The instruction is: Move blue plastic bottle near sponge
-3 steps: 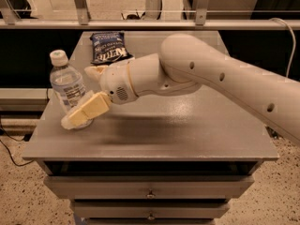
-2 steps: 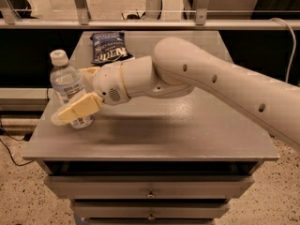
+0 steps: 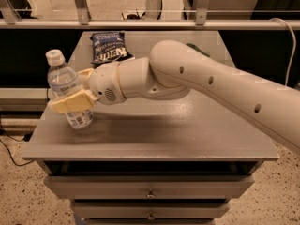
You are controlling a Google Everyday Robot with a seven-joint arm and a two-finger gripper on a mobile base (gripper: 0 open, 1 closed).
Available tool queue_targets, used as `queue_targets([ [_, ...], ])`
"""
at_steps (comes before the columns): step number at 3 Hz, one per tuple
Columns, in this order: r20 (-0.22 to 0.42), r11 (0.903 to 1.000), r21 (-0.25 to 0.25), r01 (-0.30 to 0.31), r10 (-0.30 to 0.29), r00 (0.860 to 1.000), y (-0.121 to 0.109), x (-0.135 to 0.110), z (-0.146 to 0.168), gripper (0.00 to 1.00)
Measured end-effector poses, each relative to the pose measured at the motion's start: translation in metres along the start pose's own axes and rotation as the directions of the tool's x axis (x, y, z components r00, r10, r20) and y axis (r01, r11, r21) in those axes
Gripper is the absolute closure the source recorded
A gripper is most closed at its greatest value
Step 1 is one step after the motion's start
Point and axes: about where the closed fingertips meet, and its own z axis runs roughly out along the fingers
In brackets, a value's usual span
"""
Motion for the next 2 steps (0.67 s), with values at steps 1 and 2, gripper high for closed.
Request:
queue_targets([
  [1, -0.006, 0.9982, 0.057, 0.016, -0.016, 1.0, -0.021, -0.005, -0.032, 0.85],
  [2, -0.033, 0.9859, 0.16, 0.049, -0.045, 0.998, -0.057, -0.009, -0.114, 1.0],
])
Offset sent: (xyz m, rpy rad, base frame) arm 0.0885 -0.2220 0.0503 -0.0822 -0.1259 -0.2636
